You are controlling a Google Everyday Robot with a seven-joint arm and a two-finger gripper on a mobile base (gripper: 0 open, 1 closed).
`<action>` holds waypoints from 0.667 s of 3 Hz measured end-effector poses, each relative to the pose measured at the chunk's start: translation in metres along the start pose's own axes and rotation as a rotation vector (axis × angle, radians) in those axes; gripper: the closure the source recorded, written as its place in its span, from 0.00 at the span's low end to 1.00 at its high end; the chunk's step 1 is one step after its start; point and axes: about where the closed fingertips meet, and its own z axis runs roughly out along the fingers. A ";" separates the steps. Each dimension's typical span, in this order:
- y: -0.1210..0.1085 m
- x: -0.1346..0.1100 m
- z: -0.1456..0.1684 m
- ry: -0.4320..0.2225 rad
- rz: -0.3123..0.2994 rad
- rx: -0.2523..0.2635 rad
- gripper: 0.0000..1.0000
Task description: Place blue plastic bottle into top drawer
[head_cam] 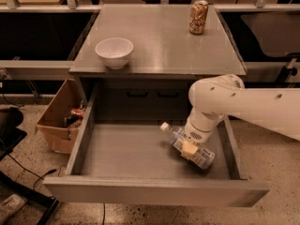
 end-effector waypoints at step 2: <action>0.000 0.000 0.000 0.000 0.000 0.000 0.00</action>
Offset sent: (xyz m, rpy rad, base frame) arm 0.0000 0.0000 0.0000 0.0000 0.0000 0.0000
